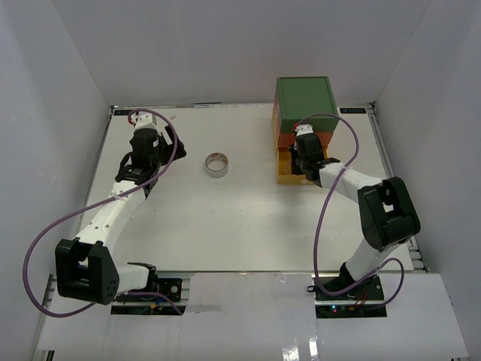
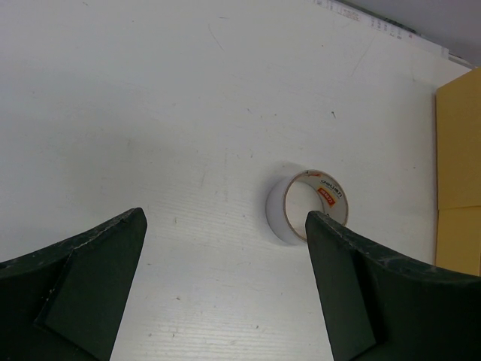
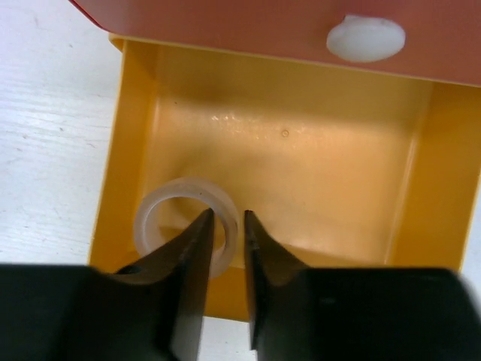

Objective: Sort the stationery into containers
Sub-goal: Place the pen in the drawer, then pick up the stationery from the center of the board.

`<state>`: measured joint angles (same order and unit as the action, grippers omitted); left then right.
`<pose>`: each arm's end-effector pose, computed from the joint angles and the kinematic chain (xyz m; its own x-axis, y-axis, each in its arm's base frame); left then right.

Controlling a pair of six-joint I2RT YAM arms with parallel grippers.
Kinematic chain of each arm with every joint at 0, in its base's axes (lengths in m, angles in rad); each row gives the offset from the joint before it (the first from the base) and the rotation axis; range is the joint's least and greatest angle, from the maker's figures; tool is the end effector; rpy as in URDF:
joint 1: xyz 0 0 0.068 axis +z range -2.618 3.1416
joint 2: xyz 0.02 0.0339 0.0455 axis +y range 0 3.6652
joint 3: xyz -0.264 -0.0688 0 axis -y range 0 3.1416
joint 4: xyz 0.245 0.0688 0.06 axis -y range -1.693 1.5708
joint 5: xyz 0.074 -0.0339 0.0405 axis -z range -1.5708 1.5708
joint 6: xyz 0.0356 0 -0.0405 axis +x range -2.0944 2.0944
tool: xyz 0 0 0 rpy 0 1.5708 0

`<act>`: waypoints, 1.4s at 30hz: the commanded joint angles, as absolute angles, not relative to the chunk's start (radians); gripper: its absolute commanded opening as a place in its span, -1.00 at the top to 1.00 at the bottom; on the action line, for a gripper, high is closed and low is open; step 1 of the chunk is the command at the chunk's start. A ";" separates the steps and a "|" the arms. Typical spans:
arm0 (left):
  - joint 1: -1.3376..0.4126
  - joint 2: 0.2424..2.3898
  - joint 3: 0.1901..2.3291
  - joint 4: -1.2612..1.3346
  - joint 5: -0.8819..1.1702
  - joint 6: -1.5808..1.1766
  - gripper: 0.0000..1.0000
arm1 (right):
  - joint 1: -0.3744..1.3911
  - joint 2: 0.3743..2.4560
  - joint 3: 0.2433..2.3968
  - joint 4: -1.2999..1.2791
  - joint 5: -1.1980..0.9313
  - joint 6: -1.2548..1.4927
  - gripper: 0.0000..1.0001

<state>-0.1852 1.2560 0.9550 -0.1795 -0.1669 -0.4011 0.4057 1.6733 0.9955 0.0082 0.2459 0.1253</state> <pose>0.2830 -0.0470 0.2988 -0.4326 -0.3107 -0.8464 -0.1435 0.9505 -0.2755 0.3347 0.1343 0.2019 -0.5917 -0.1222 -0.7968 -0.1345 0.9895 -0.0519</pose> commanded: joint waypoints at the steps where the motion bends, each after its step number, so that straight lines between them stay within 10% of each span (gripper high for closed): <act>1: -0.181 1.250 0.974 -0.166 -0.147 -0.400 -0.96 | 0.403 1.655 1.040 0.063 0.216 0.121 0.36; 18: -0.181 1.250 0.974 -0.167 -0.135 -0.403 -0.96 | 0.627 1.531 1.166 0.046 0.079 -0.119 -0.01; 42: -0.181 1.243 0.976 -0.179 -0.199 -0.402 -0.96 | 0.808 2.218 1.833 -0.268 -0.252 -0.393 -0.24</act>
